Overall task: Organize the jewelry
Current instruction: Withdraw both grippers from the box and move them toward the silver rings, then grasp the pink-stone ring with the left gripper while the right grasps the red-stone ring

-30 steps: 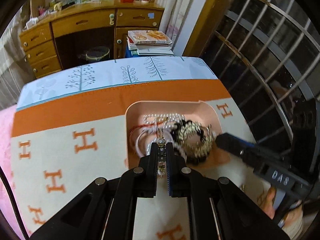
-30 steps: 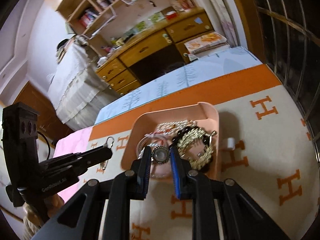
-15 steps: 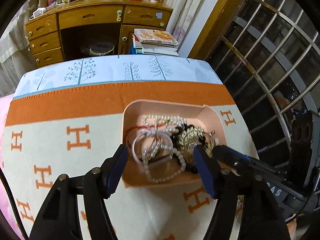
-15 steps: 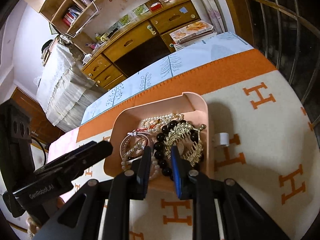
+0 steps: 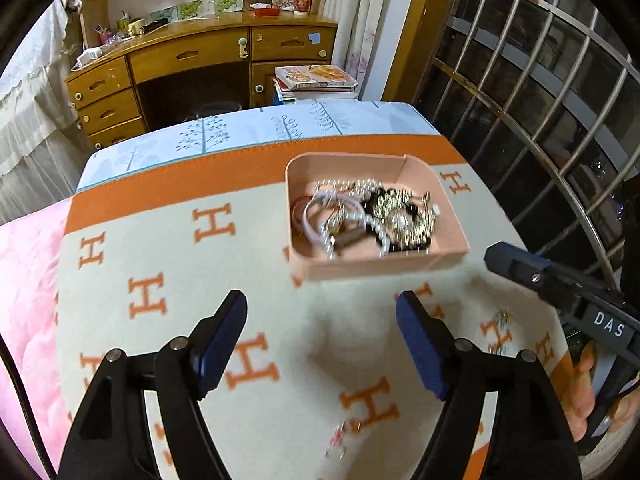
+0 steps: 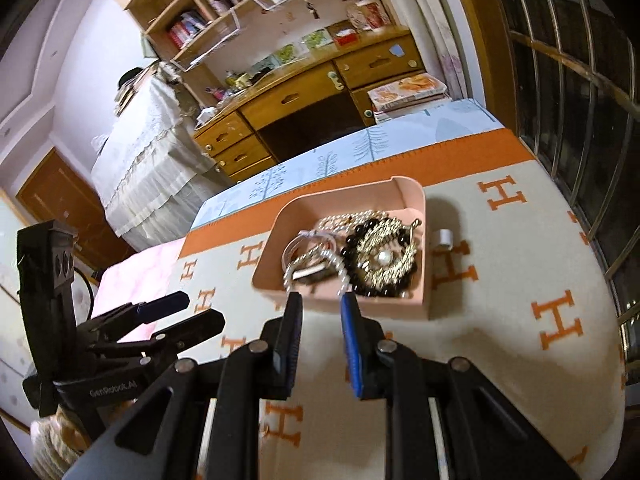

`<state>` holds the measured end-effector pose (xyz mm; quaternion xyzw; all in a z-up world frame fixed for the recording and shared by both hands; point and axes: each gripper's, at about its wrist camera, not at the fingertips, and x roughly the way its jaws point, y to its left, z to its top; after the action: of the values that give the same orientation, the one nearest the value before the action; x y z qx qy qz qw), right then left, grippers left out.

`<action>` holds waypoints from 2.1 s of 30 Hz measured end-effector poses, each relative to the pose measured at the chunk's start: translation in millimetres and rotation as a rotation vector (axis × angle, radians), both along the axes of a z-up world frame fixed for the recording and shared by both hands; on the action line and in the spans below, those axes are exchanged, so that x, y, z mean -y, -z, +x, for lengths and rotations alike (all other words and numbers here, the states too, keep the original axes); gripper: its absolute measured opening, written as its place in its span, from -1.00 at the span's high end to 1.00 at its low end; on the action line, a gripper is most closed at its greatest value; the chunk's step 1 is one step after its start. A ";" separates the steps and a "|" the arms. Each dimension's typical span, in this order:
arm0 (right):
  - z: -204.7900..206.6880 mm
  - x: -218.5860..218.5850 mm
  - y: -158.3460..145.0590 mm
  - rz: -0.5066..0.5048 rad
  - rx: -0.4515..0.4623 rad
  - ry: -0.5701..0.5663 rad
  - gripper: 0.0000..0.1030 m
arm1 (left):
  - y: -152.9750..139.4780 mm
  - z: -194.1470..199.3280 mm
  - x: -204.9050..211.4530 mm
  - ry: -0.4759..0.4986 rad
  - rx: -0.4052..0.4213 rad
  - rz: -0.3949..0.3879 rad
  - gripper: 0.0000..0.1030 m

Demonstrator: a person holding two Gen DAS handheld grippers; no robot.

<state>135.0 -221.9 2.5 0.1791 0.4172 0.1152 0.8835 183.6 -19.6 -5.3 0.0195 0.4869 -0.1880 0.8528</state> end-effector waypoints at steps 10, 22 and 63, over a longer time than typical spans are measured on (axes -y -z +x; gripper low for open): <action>-51.3 -27.2 -8.0 -0.130 0.053 -0.139 0.61 | 11.4 -57.8 -19.2 -0.030 0.029 0.083 -0.46; -87.7 -61.3 58.8 -0.197 -0.020 -0.270 0.61 | 78.2 -107.7 -17.7 -0.069 -0.034 0.089 -0.46; -70.9 -114.2 89.8 -0.334 0.045 -0.496 0.23 | 90.6 -118.4 -30.3 -0.098 0.024 0.047 0.85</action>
<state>64.1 -107.7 -87.3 -0.0789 0.4415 0.2613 0.8548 65.2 10.7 -95.8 0.0176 0.4813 -0.1341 0.8661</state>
